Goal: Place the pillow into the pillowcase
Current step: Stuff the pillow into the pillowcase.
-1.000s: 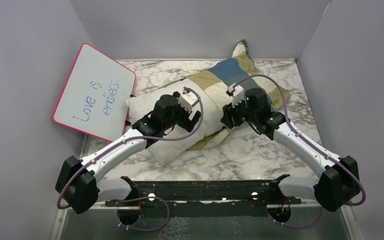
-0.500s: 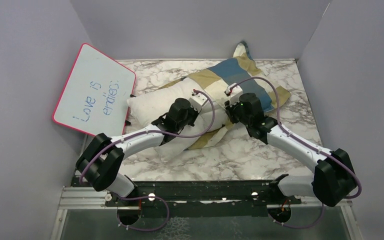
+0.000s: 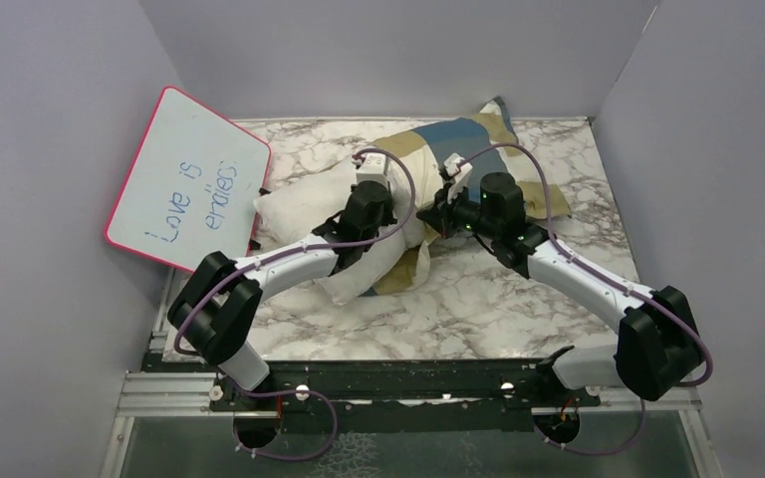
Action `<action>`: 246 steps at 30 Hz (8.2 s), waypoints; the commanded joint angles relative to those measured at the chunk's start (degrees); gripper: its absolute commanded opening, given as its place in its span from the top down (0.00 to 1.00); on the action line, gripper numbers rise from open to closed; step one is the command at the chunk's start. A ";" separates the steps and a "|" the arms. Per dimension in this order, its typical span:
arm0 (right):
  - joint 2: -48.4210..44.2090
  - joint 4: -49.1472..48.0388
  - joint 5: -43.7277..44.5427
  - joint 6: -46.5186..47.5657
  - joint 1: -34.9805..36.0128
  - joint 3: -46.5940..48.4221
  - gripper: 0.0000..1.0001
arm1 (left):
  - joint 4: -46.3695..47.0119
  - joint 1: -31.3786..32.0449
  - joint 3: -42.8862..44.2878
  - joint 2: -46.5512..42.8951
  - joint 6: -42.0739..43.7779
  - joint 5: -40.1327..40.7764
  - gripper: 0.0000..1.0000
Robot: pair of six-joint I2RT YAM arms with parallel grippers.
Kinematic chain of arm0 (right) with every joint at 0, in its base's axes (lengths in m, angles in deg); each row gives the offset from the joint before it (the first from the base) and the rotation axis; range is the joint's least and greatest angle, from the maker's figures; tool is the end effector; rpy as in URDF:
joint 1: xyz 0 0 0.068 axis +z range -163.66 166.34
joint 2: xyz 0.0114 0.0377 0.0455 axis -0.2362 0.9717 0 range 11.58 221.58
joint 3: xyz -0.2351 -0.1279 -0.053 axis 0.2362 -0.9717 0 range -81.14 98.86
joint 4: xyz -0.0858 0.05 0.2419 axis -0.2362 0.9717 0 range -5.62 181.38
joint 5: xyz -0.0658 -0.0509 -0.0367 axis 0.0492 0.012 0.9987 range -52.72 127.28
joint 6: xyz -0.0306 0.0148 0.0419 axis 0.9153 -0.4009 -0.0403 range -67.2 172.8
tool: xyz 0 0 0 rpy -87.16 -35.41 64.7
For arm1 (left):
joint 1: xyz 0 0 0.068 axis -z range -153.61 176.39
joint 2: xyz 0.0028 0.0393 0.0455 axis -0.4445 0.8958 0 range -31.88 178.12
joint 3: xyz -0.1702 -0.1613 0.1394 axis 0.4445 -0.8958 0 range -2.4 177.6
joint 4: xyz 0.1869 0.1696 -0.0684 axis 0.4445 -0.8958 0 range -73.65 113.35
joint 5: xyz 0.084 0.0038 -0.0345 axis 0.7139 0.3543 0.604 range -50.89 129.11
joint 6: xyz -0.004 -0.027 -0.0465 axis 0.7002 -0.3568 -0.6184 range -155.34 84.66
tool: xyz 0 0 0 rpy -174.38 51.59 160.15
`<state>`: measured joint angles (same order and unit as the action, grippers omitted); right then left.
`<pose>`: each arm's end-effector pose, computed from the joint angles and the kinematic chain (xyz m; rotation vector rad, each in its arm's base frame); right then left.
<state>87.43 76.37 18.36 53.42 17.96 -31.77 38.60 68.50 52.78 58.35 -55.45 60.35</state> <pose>0.2524 0.1692 0.2798 -0.7542 1.7797 0.6774 0.2734 -0.2296 0.2495 0.1165 1.9070 -0.3837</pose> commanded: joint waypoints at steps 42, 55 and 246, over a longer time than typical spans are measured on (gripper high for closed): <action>10.38 25.14 35.81 -10.31 6.67 27.22 0.47 | -34.83 -32.73 4.29 -18.20 -1.55 -28.54 0.25; 31.60 21.69 57.19 6.89 10.46 40.26 0.41 | -30.67 -34.10 -3.88 -16.20 -1.76 -33.72 0.30; -6.34 17.41 21.80 -17.80 2.77 6.15 0.53 | -26.43 -12.17 8.84 -12.92 -5.36 -11.09 0.24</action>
<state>75.83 84.74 35.87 26.47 20.40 -36.58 18.71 63.45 62.35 48.10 -60.83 51.85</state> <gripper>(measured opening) 0.463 0.719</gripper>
